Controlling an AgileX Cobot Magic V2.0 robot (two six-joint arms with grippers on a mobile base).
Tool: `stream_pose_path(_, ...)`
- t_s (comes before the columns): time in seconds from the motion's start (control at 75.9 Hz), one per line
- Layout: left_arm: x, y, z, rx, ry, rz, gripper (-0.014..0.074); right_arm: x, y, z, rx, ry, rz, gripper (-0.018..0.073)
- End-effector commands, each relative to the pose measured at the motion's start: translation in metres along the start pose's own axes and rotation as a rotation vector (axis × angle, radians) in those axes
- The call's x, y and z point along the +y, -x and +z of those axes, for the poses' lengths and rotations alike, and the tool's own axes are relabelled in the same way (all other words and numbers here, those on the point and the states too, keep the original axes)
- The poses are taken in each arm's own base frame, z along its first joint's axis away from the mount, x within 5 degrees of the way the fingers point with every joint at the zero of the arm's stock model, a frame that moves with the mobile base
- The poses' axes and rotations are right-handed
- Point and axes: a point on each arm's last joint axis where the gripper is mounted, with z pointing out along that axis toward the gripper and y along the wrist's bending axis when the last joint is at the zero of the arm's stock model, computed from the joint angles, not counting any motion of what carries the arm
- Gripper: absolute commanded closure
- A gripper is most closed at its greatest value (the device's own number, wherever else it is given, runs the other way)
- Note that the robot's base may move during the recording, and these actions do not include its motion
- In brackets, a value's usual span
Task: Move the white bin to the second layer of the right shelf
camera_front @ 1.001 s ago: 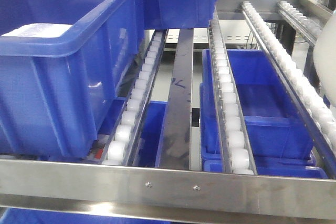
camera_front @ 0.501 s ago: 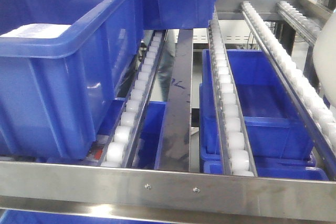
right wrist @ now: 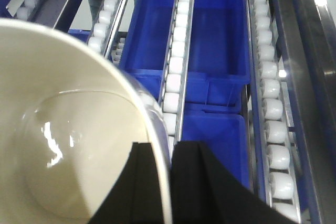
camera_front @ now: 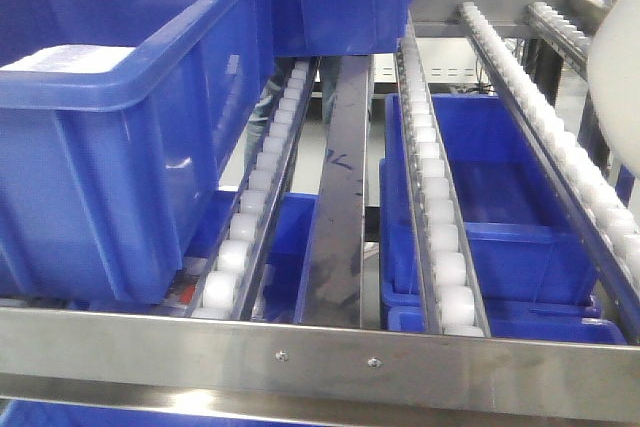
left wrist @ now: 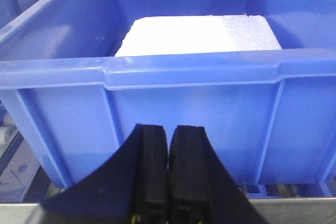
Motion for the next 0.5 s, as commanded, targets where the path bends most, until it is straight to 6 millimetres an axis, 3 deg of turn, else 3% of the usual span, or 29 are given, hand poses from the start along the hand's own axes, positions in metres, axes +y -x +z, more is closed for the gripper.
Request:
stream_pose_path(0.0,0.0,-0.004,0.001,-0.063,-0.001,-0.005,0.0512,0.003,0.019,-0.003,-0.133,0.026,0.019,0.0532)
stream_pose_path(0.211,0.0,-0.004,0.001,-0.063,-0.001,-0.005,0.0512,0.006,0.019,0.018,-0.077,0.046,0.093,0.0532)
stream_pose_path(0.487,0.0,-0.004,0.001,-0.063,-0.001,-0.005,0.0512,0.007,0.011,0.073,0.034,0.031,0.134,0.0532)
